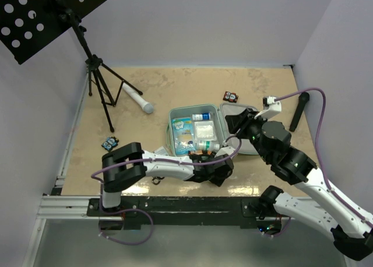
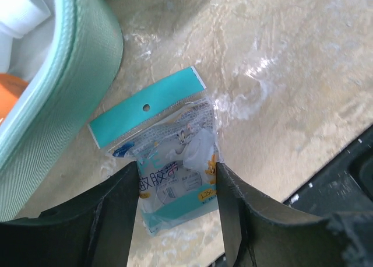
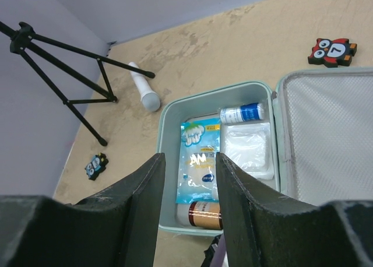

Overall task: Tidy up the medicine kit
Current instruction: Pick up the medical item at the center of the board, then place the medical item at the medicine box, then move the medicine box to the center of the board.

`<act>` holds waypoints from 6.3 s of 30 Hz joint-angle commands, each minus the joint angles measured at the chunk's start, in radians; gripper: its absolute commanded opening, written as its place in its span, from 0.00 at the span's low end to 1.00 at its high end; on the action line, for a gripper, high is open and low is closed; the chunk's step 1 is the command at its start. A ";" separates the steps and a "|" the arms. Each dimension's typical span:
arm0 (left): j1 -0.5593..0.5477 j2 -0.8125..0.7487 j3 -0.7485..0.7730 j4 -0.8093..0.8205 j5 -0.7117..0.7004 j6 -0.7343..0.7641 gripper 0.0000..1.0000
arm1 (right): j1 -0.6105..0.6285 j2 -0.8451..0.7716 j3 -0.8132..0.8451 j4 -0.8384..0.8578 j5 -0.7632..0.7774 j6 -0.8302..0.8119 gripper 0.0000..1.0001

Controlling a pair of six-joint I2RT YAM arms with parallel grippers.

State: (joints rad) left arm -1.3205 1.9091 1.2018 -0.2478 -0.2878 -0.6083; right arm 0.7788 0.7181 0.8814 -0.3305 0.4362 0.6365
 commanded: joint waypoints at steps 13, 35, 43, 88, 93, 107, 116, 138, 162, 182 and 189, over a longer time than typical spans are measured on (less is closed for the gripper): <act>0.004 -0.395 -0.074 0.121 0.121 0.073 0.52 | 0.005 0.009 0.076 0.044 0.033 -0.001 0.45; 0.294 -0.446 -0.070 -0.018 -0.168 0.032 0.58 | 0.005 0.118 0.005 0.156 -0.005 -0.032 0.45; 0.377 -0.299 -0.022 0.012 -0.143 -0.022 0.59 | 0.005 0.201 0.004 0.211 -0.008 -0.070 0.45; 0.448 0.097 0.213 0.012 0.018 -0.186 0.61 | 0.000 0.188 -0.050 0.268 0.029 -0.118 0.46; 0.442 0.076 0.205 0.018 0.019 -0.185 0.70 | -0.003 0.187 -0.055 0.271 0.026 -0.118 0.46; 0.443 -0.065 0.170 0.012 -0.011 -0.177 0.78 | -0.004 0.170 -0.038 0.258 0.027 -0.110 0.46; 0.518 -0.284 0.046 -0.011 -0.068 -0.183 0.79 | -0.006 0.156 -0.016 0.242 0.030 -0.109 0.47; 0.658 -0.391 -0.237 -0.088 -0.036 -0.018 0.80 | -0.006 0.121 -0.047 0.209 0.021 -0.074 0.46; 0.672 -0.263 -0.097 -0.110 -0.030 0.022 0.04 | -0.006 0.069 -0.085 0.200 -0.005 -0.051 0.46; 0.828 -0.202 -0.008 -0.065 0.038 0.036 0.00 | -0.006 0.113 -0.105 0.225 0.004 -0.047 0.47; 0.868 -0.159 0.024 -0.053 0.049 0.054 0.00 | -0.006 0.155 -0.134 0.217 0.013 -0.023 0.47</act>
State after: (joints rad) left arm -0.4751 1.7454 1.1591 -0.3813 -0.2687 -0.5484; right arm 0.7776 0.8661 0.7753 -0.1413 0.4282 0.5854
